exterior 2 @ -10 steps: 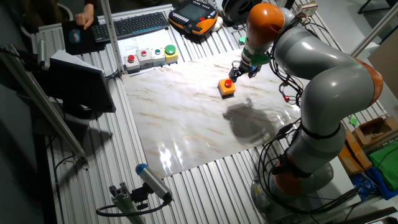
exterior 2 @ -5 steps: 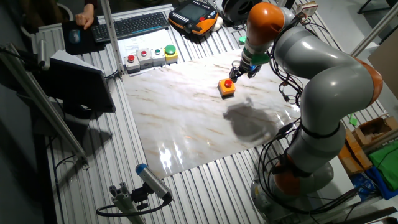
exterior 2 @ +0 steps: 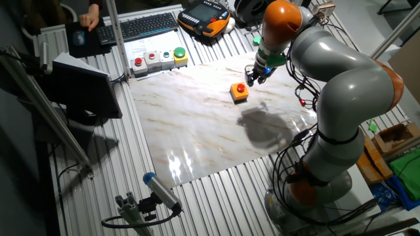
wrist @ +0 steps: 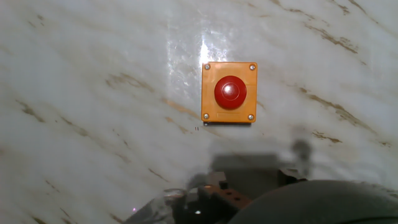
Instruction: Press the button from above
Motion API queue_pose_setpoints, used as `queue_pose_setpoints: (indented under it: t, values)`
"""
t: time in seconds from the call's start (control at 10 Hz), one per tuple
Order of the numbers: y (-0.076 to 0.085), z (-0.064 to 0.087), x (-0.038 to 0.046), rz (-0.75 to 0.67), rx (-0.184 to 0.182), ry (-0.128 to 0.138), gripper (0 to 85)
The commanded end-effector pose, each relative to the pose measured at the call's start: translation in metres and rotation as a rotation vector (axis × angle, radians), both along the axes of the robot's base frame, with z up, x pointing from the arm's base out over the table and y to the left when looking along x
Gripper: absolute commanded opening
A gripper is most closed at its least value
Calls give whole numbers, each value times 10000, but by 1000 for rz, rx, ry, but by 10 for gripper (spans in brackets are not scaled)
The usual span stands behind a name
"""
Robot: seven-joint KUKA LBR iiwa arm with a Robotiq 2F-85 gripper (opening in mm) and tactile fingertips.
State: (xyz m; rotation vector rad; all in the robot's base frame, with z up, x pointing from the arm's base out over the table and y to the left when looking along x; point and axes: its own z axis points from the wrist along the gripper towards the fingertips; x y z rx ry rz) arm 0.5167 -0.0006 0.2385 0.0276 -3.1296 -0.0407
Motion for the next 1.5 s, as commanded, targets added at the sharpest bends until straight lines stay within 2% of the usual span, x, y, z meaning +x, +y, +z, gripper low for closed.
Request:
queue_pose_setpoints:
  t: [0.0,0.7,1.0,1.2,1.4]
  values:
    - [2,-1,0,0,2,0,7]
    - [16,-41,23,-2,3,-3,7]
    - [65,-122,39,-6,9,-6,7]
    - [149,-246,28,-18,0,-26,7]
    - [198,-323,36,-18,11,-28,7]
